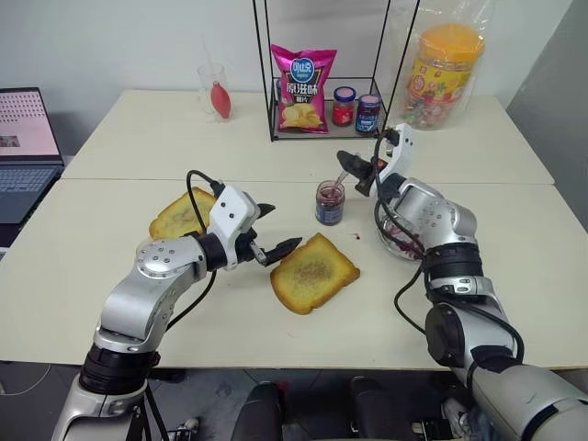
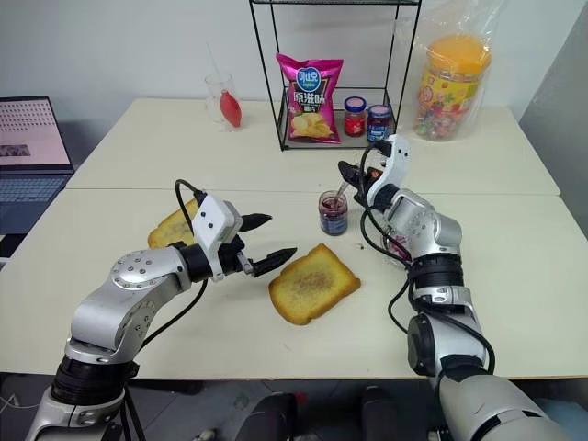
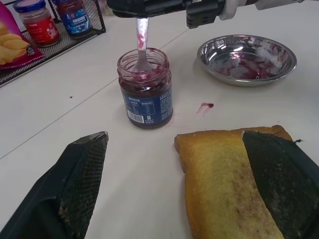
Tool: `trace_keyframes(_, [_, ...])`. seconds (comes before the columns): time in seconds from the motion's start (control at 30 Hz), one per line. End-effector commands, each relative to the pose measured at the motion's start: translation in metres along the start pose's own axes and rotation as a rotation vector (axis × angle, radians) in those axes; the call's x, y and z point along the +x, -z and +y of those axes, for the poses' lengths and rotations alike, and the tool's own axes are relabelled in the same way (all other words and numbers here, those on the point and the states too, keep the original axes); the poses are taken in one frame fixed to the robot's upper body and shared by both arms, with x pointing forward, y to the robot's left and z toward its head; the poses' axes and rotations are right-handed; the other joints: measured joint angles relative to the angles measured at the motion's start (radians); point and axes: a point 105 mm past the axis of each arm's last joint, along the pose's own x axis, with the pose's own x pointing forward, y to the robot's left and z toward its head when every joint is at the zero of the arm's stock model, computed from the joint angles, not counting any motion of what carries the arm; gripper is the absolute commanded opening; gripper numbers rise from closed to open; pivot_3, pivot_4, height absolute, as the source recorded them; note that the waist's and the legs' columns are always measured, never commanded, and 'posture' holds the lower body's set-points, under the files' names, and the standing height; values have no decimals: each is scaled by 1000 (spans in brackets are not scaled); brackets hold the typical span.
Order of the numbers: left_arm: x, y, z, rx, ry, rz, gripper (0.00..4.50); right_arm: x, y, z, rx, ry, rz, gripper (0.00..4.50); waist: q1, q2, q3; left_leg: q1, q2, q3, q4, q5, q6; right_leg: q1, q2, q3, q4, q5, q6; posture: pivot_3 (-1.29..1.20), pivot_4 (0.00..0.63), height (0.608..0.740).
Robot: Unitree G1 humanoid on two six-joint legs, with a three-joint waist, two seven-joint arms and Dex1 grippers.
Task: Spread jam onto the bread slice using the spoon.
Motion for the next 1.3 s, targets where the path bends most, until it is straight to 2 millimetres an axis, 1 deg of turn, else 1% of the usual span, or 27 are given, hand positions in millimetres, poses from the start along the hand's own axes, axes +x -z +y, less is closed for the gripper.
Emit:
trace_keyframes(0.03, [1, -10, 0, 38, 6, -34, 4500, 3, -19, 15, 52, -51, -53, 28, -1, 0, 0, 0, 0, 0, 0, 0, 0, 0, 0, 0, 0, 0, 0, 0, 150, 740])
trace_keyframes(0.47, [4, -10, 1, 42, 3, -41, 4500, 3, -24, 11, 182, -35, -66, 28, -5, 0, 0, -1, 0, 0, 0, 0, 0, -1, 0, 0, 0, 0, 0, 0, 150, 740])
trace_keyframes(0.6, [4, -10, 2, 44, 2, -43, 4500, 1, -28, 11, 230, -36, -76, 28, -5, 0, 0, -7, 0, 0, 0, 0, 0, -7, 0, 0, 1, 0, 0, 0, 150, 740])
trace_keyframes(1.13, [5, -11, 3, 52, 2, -49, 4500, -6, -37, 5, 330, -27, -102, 28, -6, 0, 0, -8, 0, 0, 0, 0, 0, -8, 0, 0, 1, 0, 0, 0, 150, 740])
trace_keyframes(1.3, [1, -9, 6, 53, -3, -43, 4500, -13, -48, 11, 341, -65, -121, 28, -6, 0, 0, -8, 0, 0, 0, 0, 0, -8, 0, 0, 1, 0, 0, 0, 150, 740])
